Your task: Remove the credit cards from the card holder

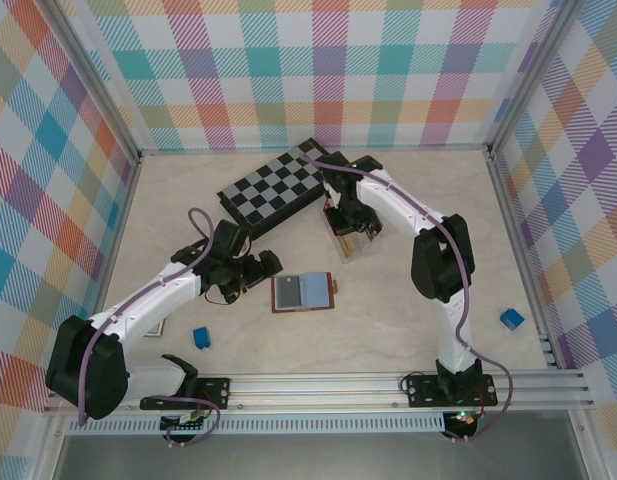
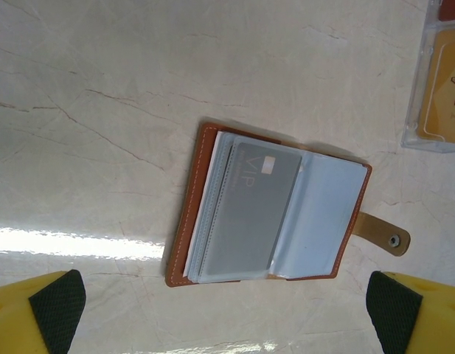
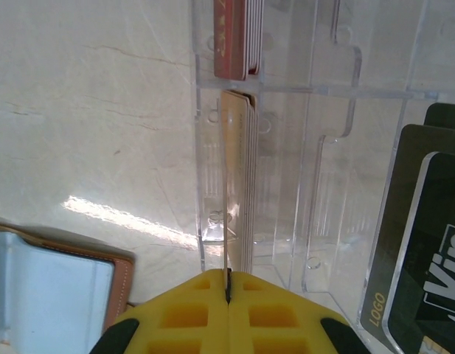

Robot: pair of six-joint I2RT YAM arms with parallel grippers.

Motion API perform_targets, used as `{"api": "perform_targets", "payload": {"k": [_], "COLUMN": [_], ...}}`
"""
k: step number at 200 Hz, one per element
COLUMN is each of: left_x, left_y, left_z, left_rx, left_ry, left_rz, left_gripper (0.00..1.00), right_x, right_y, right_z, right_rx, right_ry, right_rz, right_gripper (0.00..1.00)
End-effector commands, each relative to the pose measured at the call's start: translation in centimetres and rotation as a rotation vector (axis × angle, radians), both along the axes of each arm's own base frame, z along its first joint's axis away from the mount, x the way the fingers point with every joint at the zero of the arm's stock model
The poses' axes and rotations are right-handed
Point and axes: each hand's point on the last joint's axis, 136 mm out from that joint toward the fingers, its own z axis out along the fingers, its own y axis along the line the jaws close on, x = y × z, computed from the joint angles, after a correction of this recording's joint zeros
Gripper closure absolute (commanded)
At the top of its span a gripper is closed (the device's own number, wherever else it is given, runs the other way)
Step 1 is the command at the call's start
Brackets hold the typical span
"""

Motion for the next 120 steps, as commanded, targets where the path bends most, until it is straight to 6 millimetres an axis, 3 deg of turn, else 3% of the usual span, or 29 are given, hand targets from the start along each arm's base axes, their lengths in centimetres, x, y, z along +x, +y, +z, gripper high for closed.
{"api": "perform_targets", "payload": {"k": [1,56,120], "left_x": [0.6,0.3,-0.3], "left_y": [-0.3,-0.8,-0.8], "left_z": [0.2,-0.2,-0.8], "left_rx": [-0.044,-0.066,-0.07], "left_ry": [-0.018,0.001,0.016], "left_rz": [0.018,-0.002,-0.015], "left_gripper": [0.0,0.0,0.0], "right_x": [-0.2,0.1,0.2], "right_y": [-0.8,-0.8,-1.8], "right_z": [-0.1,-0.8,-1.3], "right_rx": [-0.051,-0.062,-0.106], "right_ry": [0.025,0.044,0.059], "right_rz": [0.02,0.029,0.041], "right_gripper": [0.96,0.94,0.85]}}
